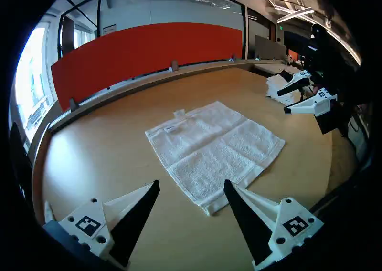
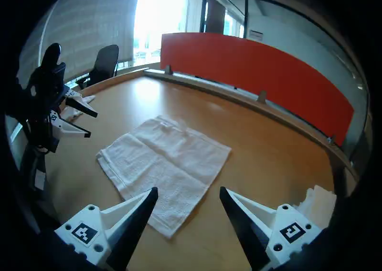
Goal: Fold towel
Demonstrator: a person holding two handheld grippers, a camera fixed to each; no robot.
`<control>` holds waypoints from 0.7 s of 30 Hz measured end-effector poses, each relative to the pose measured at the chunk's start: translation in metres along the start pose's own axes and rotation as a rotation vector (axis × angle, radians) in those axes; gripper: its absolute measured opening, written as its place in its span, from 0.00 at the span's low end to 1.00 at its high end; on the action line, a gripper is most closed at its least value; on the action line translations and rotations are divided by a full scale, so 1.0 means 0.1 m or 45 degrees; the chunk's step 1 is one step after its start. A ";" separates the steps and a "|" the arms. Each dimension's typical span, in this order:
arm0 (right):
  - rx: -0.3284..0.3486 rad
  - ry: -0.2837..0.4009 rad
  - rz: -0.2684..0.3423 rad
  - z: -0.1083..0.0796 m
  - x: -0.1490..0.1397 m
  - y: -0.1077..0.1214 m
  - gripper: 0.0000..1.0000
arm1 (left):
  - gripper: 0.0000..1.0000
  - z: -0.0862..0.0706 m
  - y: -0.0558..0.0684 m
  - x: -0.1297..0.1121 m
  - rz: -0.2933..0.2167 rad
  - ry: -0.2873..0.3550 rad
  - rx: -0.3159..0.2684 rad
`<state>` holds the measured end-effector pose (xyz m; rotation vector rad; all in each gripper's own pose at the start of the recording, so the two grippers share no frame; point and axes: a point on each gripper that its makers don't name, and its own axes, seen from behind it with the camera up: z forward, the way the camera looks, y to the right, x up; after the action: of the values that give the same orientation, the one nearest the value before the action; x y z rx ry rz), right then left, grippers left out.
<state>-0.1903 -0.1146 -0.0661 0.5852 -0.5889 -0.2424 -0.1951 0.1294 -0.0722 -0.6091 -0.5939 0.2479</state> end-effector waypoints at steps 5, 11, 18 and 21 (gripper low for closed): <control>0.013 -0.033 -0.002 0.08 -0.15 -0.06 1.00 | 1.00 0.08 0.04 -0.15 0.013 -0.035 -0.018; 0.029 -0.072 -0.005 0.15 -0.31 -0.14 1.00 | 1.00 0.16 0.10 -0.27 0.029 -0.065 -0.040; 0.041 -0.109 -0.018 0.21 -0.48 -0.19 1.00 | 1.00 0.22 0.15 -0.38 0.030 -0.092 -0.059; 0.049 -0.125 -0.019 0.23 -0.55 -0.21 1.00 | 1.00 0.24 0.16 -0.44 0.027 -0.106 -0.064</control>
<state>-0.2496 -0.1213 -0.0879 0.6175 -0.6856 -0.2757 -0.2456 0.1367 -0.0856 -0.6564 -0.6759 0.2797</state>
